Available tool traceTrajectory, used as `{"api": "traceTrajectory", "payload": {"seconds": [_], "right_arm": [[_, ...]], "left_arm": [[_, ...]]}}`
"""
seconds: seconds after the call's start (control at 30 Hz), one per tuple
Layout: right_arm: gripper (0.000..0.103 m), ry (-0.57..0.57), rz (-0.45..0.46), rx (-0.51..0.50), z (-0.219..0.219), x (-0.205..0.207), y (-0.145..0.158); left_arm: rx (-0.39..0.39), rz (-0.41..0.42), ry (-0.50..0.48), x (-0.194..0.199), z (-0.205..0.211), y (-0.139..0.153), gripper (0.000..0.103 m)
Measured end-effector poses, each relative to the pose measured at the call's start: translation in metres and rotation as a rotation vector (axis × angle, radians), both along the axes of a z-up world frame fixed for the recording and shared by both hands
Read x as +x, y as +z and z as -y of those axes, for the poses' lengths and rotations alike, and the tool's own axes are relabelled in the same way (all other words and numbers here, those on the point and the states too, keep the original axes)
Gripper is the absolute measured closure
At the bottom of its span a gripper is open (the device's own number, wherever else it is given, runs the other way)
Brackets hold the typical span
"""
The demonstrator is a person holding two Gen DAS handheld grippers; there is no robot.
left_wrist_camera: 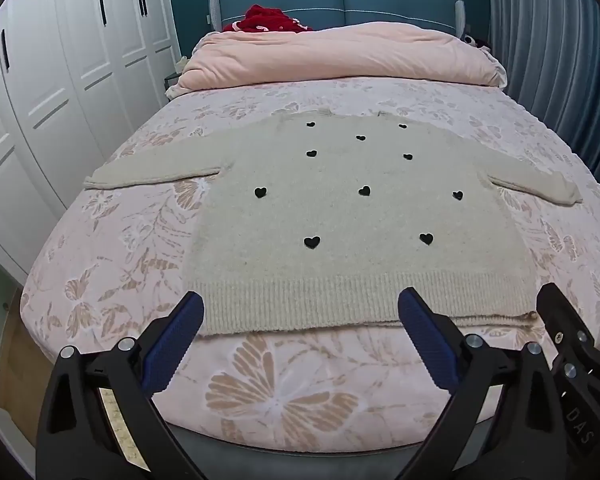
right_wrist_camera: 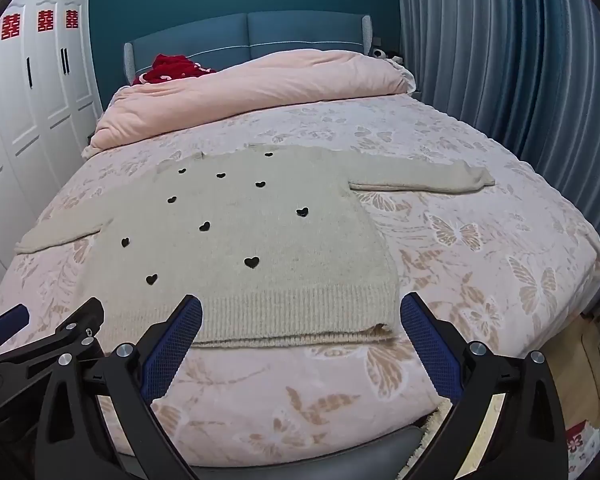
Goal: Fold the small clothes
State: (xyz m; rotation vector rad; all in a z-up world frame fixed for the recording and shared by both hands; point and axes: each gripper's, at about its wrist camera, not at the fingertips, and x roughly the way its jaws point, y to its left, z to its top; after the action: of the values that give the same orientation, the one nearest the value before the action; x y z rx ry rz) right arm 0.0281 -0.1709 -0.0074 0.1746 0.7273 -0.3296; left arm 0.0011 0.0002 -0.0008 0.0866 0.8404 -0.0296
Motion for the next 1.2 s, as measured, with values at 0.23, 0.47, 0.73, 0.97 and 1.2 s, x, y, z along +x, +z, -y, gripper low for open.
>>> {"api": "traceTrajectory", "payload": {"seconds": [0.23,0.47,0.73,0.97,1.2], "right_arm": [[0.005,0.002,0.006,0.002,0.001,-0.003,0.001],[0.005,-0.001,-0.002,-0.001,0.001,-0.002,0.000],[0.005,-0.002,-0.007,-0.001,-0.002,-0.002,-0.002],[0.005,-0.004,-0.009,0.004,-0.003,-0.002,-0.003],[0.005,-0.004,-0.012,0.006,-0.003,-0.002,-0.004]], "left_arm": [[0.002,0.022,-0.006,-0.002,0.002,-0.001,0.008],[0.010,0.022,-0.005,-0.004,-0.003,0.002,0.008],[0.012,0.014,-0.001,-0.004,-0.007,0.003,0.008],[0.018,0.009,0.003,-0.002,-0.004,0.000,0.008],[0.017,0.008,0.004,-0.002,-0.004,-0.001,0.008]]}}
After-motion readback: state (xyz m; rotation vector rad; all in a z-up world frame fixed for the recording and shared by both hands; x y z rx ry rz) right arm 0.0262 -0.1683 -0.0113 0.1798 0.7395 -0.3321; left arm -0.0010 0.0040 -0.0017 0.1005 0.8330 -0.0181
